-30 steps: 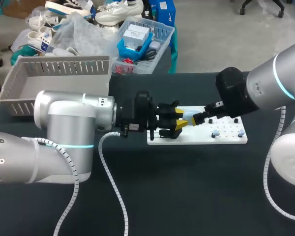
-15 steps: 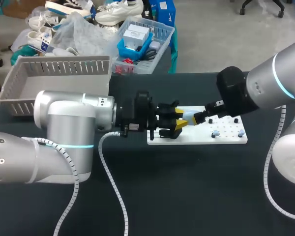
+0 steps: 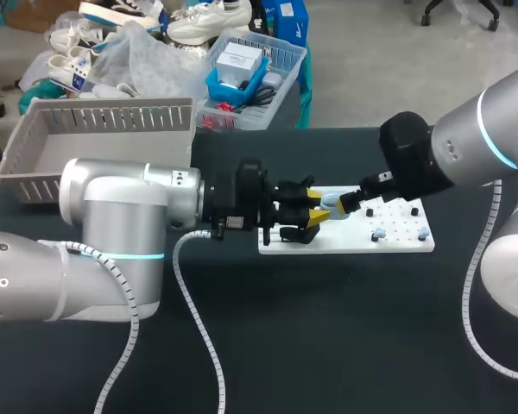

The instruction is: Pick up each earbud case from the left stands, insert the matching earbuds, close the lid, and place the case in the box.

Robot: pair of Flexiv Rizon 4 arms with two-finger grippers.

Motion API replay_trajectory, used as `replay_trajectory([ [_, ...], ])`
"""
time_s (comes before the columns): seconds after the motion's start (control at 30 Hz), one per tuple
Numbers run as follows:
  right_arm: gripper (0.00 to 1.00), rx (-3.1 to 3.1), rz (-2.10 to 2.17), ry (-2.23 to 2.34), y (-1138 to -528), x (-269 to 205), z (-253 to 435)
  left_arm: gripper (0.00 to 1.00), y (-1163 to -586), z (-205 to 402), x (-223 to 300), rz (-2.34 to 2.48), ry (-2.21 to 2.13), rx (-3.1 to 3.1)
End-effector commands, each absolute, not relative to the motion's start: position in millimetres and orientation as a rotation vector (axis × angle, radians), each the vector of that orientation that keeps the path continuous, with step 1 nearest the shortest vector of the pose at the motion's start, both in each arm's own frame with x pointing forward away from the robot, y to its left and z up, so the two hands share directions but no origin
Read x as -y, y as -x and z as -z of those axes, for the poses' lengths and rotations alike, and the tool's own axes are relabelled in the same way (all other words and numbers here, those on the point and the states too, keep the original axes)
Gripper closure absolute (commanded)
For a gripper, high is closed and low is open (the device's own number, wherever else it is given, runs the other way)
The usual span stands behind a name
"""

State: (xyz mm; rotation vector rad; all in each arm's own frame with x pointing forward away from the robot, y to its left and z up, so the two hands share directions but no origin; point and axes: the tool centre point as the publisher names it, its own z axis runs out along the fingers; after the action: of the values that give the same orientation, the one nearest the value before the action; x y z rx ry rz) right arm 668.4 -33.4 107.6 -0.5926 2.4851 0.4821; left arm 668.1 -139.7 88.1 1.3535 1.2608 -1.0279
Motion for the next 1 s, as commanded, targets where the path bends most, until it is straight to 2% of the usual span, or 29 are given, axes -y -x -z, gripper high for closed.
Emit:
replay_trajectory([
  [0.03, 0.0, -2.475, -0.446, 0.577, -667.7, 32.8, -110.8, 1.0, -667.5, -88.0, 140.9, 1.031, -1.356, -1.258],
  [0.43, 0.0, -2.423, -0.4, 0.588, -674.8, 36.6, -131.1, 1.0, -667.5, -88.0, 140.9, 1.031, -1.356, -1.258],
  [0.73, 0.0, -2.455, -0.259, 0.492, -676.0, 82.4, -130.7, 1.0, -667.5, -88.0, 140.9, 1.031, -1.356, -1.258],
  [1.0, 0.0, -2.559, -0.18, 0.412, -667.4, 117.9, -97.1, 1.0, -667.5, -88.0, 140.9, 1.031, -1.356, -1.258],
])
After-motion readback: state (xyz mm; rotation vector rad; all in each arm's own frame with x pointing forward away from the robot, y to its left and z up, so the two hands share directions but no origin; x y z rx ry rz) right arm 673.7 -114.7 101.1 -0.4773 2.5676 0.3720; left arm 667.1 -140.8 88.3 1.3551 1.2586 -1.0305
